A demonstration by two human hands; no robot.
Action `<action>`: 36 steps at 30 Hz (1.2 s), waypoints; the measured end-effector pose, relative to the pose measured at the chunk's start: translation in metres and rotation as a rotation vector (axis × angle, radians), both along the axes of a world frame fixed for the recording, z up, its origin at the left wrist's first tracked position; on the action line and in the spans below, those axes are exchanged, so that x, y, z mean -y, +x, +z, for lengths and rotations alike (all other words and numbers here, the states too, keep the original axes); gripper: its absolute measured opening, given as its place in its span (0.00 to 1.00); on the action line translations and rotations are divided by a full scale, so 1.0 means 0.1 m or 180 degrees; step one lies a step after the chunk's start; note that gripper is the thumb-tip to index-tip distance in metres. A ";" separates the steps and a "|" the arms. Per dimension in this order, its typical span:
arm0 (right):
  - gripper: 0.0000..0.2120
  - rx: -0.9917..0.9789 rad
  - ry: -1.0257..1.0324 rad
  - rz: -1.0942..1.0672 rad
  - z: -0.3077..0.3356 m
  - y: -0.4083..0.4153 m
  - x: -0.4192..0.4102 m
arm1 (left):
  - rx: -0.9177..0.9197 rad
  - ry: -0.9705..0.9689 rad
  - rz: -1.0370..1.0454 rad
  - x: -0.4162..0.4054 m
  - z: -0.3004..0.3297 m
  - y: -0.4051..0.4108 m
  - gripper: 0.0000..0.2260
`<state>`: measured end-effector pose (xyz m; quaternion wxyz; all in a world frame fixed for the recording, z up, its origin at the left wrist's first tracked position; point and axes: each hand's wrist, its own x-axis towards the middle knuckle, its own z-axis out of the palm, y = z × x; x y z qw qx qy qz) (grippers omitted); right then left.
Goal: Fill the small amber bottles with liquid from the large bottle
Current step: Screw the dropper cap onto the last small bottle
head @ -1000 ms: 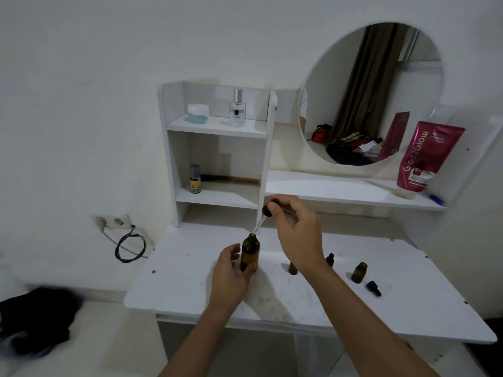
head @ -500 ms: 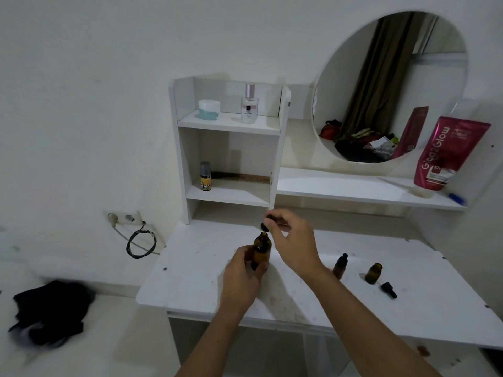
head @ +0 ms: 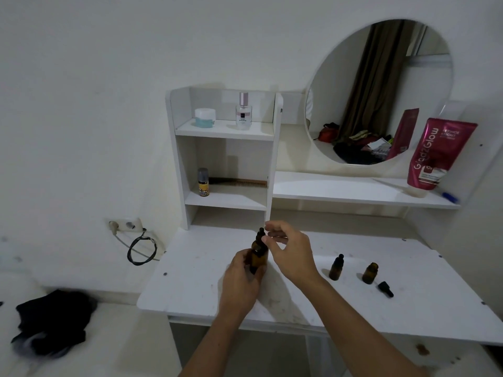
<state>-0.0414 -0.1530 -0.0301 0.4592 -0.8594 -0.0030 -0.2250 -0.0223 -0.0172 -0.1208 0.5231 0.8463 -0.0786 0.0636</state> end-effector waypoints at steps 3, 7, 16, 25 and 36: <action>0.15 0.0205 0.0057 -0.0046 0.04 -0.10 0.07 | -0.0029 0.0020 0.0017 -0.01 0.00 0.00 0.22; 0.13 0.0453 0.0073 -0.0247 0.08 -0.32 0.27 | -0.0053 0.0029 0.0158 0.00 0.02 -0.04 0.27; 0.07 0.0684 0.0198 -0.0794 0.07 -0.90 1.02 | 0.0206 -0.0318 0.0611 0.15 0.07 -0.33 0.28; 0.08 0.0271 0.0425 -0.1575 -0.44 -1.38 1.80 | 0.0295 -0.0550 0.0067 0.78 0.01 -0.83 0.14; 0.13 -0.0625 -0.0338 -0.1841 -0.97 -1.33 2.12 | 0.0185 -0.0059 -0.1197 1.66 0.03 -1.00 0.17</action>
